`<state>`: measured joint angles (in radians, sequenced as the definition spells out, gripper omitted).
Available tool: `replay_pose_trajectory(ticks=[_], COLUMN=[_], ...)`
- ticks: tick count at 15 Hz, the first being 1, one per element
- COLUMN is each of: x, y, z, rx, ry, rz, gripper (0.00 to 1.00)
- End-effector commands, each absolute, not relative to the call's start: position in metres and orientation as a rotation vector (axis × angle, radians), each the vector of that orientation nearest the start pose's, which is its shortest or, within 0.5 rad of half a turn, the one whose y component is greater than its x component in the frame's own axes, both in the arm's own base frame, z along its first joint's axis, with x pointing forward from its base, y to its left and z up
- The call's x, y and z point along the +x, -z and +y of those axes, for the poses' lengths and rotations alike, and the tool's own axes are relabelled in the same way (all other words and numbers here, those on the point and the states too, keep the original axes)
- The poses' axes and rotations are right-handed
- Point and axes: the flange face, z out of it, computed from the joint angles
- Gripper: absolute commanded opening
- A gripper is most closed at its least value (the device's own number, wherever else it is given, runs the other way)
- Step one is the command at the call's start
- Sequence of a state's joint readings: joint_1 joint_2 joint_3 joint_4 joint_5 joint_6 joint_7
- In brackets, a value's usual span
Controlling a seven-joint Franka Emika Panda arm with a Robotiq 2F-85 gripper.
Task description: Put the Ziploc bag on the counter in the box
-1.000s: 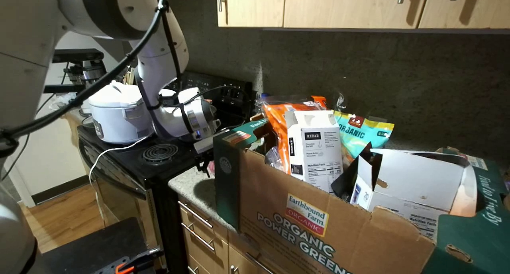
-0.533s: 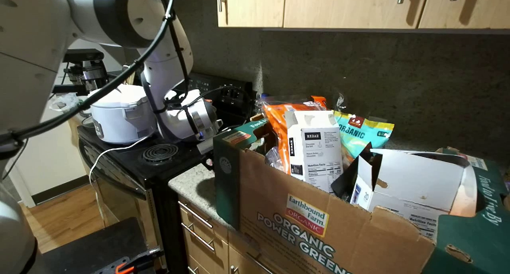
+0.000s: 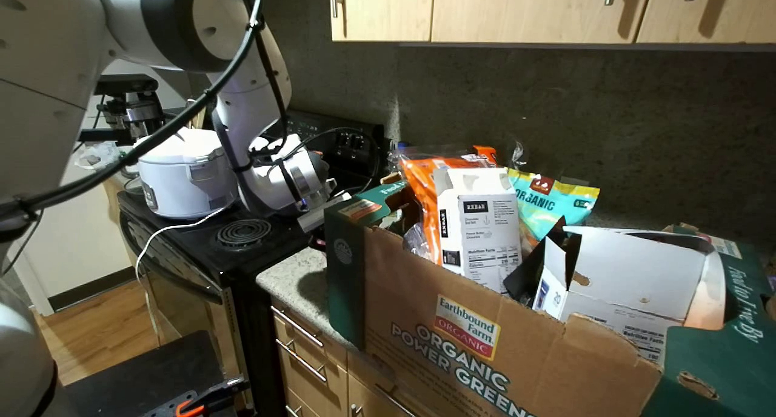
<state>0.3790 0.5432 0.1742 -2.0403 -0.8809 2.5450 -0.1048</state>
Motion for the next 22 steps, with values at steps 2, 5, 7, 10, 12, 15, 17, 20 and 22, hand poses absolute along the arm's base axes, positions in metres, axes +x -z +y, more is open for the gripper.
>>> replay_pose_trajectory(ticks=[2, 5, 7, 10, 12, 15, 17, 20, 22], x=[0.478, 0.472, 0.475, 0.486, 0.496, 0.510, 0.519, 0.531, 0.537], y=[-0.199, -0.215, -0.227, -0.243, -0.256, -0.284, -0.306, -0.342, -0.365], z=[0.342, 0.353, 0.355, 0.351, 0.351, 0.357, 0.363, 0.373, 0.379], rx=[-2.748, -2.748, -2.747, -2.760, -2.772, -2.792, -2.811, -2.846, -2.865], ry=[0.210, 0.234, 0.241, 0.260, 0.288, 0.336, 0.362, 0.402, 0.428], rz=[-2.227, -2.238, -2.245, -2.235, -2.216, -2.194, -2.196, -2.203, -2.211], gripper=[0.01, 0.01, 0.01, 0.01, 0.01, 0.01, 0.01, 0.01, 0.01])
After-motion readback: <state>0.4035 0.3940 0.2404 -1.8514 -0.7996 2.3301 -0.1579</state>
